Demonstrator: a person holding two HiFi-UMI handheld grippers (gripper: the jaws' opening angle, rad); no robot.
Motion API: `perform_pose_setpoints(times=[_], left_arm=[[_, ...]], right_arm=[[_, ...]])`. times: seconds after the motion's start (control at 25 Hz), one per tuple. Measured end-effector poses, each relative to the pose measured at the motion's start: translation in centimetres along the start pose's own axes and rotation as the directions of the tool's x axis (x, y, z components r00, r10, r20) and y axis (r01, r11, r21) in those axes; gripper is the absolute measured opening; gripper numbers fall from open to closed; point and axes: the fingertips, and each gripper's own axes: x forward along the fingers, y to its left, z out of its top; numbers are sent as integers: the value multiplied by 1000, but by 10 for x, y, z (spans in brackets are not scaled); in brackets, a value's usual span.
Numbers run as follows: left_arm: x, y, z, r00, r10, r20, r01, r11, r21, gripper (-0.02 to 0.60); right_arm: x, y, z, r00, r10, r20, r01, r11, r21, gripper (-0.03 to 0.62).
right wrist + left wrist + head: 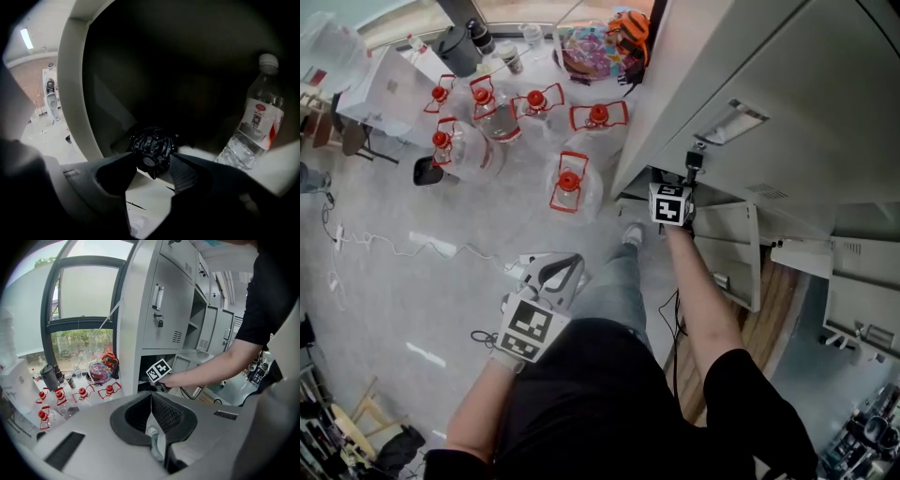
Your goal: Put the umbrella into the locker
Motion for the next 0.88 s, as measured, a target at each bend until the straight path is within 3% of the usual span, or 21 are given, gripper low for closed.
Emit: perform_pose_setpoints(times=[0.44,0.72,0.88], left_arm=[[-1,4,-1,1000,23,-2,-23,1000,-18,12],[-9,3,-3,1000,15,10,-15,1000,-19,12],[-15,2,-5,1000,7,20,-7,1000,-9,12]], right_arm=[[17,-7,7,1000,5,-10,-5,1000,-1,212],[-11,-3,8,1000,-19,2,19,1000,-3,212],[-34,5,-1,1000,-12,21,11,999,50,212]])
